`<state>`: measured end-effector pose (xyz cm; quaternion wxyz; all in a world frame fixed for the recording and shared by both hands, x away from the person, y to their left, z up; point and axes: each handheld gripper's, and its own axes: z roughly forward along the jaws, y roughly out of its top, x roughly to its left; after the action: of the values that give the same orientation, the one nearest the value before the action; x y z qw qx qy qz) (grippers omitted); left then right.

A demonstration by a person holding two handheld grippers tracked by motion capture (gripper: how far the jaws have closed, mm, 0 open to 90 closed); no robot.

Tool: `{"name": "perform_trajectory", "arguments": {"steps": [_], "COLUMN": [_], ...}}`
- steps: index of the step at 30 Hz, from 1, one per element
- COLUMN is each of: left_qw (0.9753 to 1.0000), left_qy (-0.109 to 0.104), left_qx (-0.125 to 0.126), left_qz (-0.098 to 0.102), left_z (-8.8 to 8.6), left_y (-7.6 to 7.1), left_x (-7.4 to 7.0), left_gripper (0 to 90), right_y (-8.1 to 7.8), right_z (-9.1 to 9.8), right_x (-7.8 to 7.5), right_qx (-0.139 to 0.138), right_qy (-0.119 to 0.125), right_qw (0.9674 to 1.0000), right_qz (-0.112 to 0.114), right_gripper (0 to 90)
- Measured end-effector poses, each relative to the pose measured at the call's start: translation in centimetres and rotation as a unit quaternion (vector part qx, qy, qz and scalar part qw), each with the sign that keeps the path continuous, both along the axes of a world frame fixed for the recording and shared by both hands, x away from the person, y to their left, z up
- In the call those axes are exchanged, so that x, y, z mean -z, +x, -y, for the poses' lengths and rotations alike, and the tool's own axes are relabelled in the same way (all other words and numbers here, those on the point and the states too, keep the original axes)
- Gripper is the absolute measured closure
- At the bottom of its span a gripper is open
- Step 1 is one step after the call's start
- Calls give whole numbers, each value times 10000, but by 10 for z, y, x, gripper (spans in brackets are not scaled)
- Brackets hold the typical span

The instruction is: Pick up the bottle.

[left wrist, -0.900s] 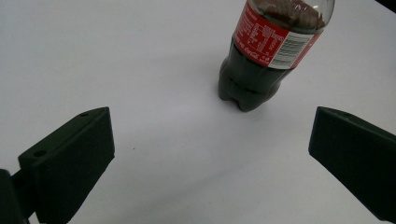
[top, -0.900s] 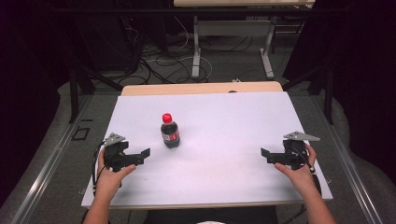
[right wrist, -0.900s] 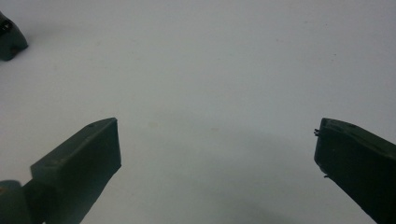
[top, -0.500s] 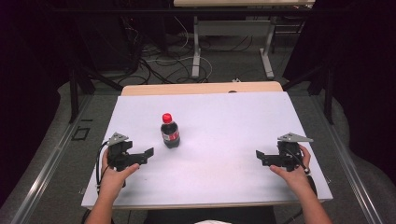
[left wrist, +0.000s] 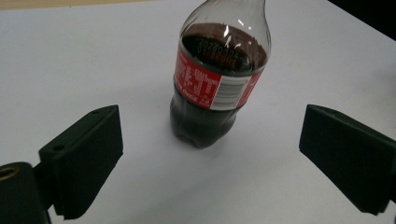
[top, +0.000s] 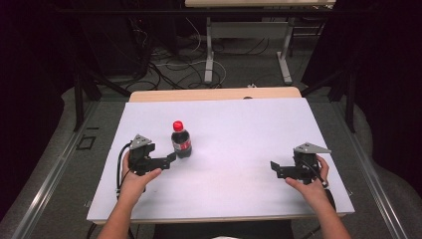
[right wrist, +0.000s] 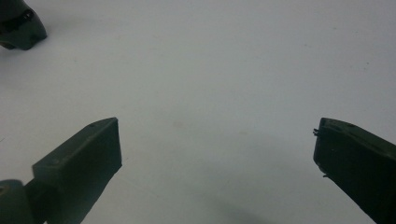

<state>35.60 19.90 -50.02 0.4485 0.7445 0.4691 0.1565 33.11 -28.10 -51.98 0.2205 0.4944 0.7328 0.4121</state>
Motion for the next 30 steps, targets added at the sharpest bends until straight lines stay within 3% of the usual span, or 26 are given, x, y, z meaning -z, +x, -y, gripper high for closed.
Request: {"name": "perform_trajectory", "arguments": {"steps": [12,21,30], "left_qw": [9999,9997,9990], "left_qy": [114,224,378], "left_qx": [72,127,178], "left_qz": [-5,-21,135], "left_z": [25,36,44], "left_y": [31,41,49], "left_x": [10,19,26], "left_gripper": [107,154,199], "right_y": [2,2,2], "right_z": [0,1,-1], "right_x": [3,3,5], "right_qx": [23,11,57], "right_qy": [55,71,92], "right_qw": [9999,10000,9999], "right_qz": [-83,-68,-96], "right_gripper": [16,26,39]}}
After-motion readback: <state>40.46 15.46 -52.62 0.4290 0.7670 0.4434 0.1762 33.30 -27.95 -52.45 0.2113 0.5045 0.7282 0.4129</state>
